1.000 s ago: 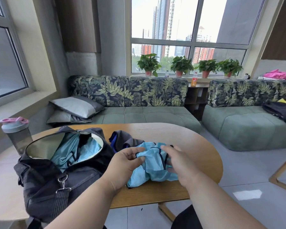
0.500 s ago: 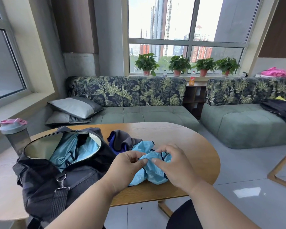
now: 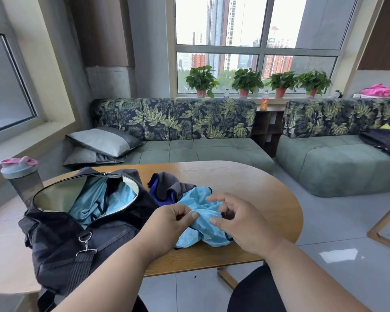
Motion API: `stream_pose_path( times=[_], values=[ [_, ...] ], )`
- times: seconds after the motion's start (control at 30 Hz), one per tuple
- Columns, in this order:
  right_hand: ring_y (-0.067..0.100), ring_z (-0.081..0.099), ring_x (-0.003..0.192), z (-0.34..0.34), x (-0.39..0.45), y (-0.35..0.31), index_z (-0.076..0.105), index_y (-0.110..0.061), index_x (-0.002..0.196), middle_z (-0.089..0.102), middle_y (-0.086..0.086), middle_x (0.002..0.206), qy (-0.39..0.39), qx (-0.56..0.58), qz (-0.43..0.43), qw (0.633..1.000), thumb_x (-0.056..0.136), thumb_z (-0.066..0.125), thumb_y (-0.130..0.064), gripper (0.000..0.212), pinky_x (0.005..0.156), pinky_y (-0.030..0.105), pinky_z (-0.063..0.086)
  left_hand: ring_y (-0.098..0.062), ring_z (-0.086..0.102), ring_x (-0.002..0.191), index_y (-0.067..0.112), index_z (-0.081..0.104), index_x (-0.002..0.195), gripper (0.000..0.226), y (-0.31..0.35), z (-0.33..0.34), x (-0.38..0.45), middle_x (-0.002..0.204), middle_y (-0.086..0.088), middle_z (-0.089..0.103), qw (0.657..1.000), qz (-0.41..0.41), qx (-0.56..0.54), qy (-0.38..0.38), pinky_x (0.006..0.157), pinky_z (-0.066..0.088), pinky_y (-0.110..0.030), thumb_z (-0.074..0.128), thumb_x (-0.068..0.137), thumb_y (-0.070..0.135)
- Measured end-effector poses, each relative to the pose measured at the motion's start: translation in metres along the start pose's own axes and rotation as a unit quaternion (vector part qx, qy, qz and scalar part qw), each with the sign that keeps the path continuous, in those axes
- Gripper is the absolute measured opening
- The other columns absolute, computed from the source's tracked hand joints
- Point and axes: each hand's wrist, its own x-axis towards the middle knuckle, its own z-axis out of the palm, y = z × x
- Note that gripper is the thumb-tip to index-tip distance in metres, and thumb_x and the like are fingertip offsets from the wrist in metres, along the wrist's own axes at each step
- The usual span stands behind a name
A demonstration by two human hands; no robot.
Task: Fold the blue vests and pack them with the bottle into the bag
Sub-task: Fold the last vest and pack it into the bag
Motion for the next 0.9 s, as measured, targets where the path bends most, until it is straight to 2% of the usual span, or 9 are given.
stream_pose_path(
  times=[0.13,0.2,0.3,0.4,0.53,0.63,0.73,0.8,0.9],
  values=[
    [-0.014,0.059,0.107,-0.002,-0.001,-0.001,0.075,-0.051,0.107,0.068,-0.035,0.109,-0.032,-0.069,0.01,0.997,0.095,0.075,-0.037,0.018,0.094,0.018,0.049,-0.004,0.05,0.06,0.028,0.072,0.08,0.031,-0.002,-0.005,-0.001,0.067,0.008,0.063,0.999,-0.004,0.039,-0.011,0.061,0.046,-0.028,0.066,0.099,0.052],
    [-0.008,0.063,0.101,-0.002,0.003,0.003,0.077,-0.045,0.099,0.072,-0.031,0.104,-0.006,-0.085,0.019,0.996,0.093,0.077,-0.038,0.009,0.093,0.024,0.053,-0.007,0.055,0.061,0.027,0.073,0.083,0.032,-0.006,-0.009,0.0,0.07,0.006,0.067,0.998,-0.028,0.049,0.001,0.064,0.051,-0.031,0.066,0.098,0.055],
    [-0.001,0.061,0.074,-0.007,0.007,0.007,0.077,-0.04,0.091,0.071,-0.023,0.083,0.042,-0.079,0.029,0.996,0.094,0.077,-0.035,0.006,0.072,0.027,0.052,-0.011,0.068,0.074,0.026,0.074,0.09,0.035,-0.014,-0.009,0.003,0.081,0.005,0.075,0.992,-0.089,0.075,0.059,0.076,0.057,-0.034,0.06,0.1,0.057],
    [-0.004,0.061,0.079,-0.013,0.007,0.009,0.074,-0.038,0.091,0.069,-0.029,0.085,0.086,-0.068,0.033,0.993,0.098,0.071,-0.03,0.011,0.071,0.022,0.047,-0.002,0.064,0.092,0.028,0.071,0.119,0.034,-0.033,0.0,0.007,0.102,0.012,0.072,0.975,-0.147,0.16,0.045,0.08,0.051,-0.024,0.065,0.096,0.053],
    [-0.003,0.062,0.091,-0.015,0.008,0.009,0.069,-0.036,0.095,0.069,-0.024,0.094,0.114,-0.057,0.033,0.991,0.101,0.065,-0.027,0.011,0.077,0.023,0.049,-0.017,0.062,0.119,0.03,0.038,0.158,0.09,-0.06,0.024,0.007,0.134,0.002,0.064,0.955,-0.188,0.222,-0.06,0.1,0.049,-0.028,0.07,0.077,0.053],
    [-0.001,0.061,0.089,-0.017,0.006,0.009,0.066,-0.036,0.096,0.067,-0.022,0.094,0.118,-0.026,0.041,0.992,0.103,0.062,-0.027,0.012,0.074,0.022,0.047,-0.015,0.062,0.123,0.028,0.038,0.16,0.077,-0.067,0.04,0.007,0.132,0.005,0.069,0.964,-0.153,0.214,-0.047,0.103,0.047,-0.023,0.069,0.089,0.031],
    [0.001,0.062,0.09,-0.019,0.006,0.011,0.063,-0.036,0.098,0.067,-0.022,0.094,0.125,0.008,0.058,0.99,0.104,0.059,-0.027,0.011,0.075,0.024,0.046,-0.008,0.068,0.089,0.028,0.06,0.143,0.048,-0.061,0.039,0.009,0.095,0.01,0.071,0.981,-0.164,0.096,0.024,0.079,0.051,-0.015,0.067,0.097,0.017],
    [0.002,0.06,0.086,-0.022,0.005,0.012,0.062,-0.037,0.099,0.066,-0.019,0.093,0.136,0.024,0.066,0.988,0.106,0.055,-0.025,0.015,0.073,0.024,0.045,-0.017,0.073,0.082,0.029,0.066,0.131,0.036,-0.042,0.026,0.013,0.09,0.005,0.076,0.979,-0.17,-0.081,0.076,0.075,0.053,-0.019,0.066,0.1,0.011],
    [0.002,0.057,0.073,-0.021,0.004,0.01,0.065,-0.042,0.103,0.066,-0.018,0.086,0.123,0.025,0.069,0.99,0.108,0.048,-0.02,0.029,0.068,0.024,0.045,-0.019,0.076,0.087,0.023,0.068,0.124,0.031,-0.003,0.002,0.022,0.095,0.0,0.08,0.914,-0.155,-0.355,0.123,0.085,0.057,-0.033,0.055,0.105,0.003]
  ],
)
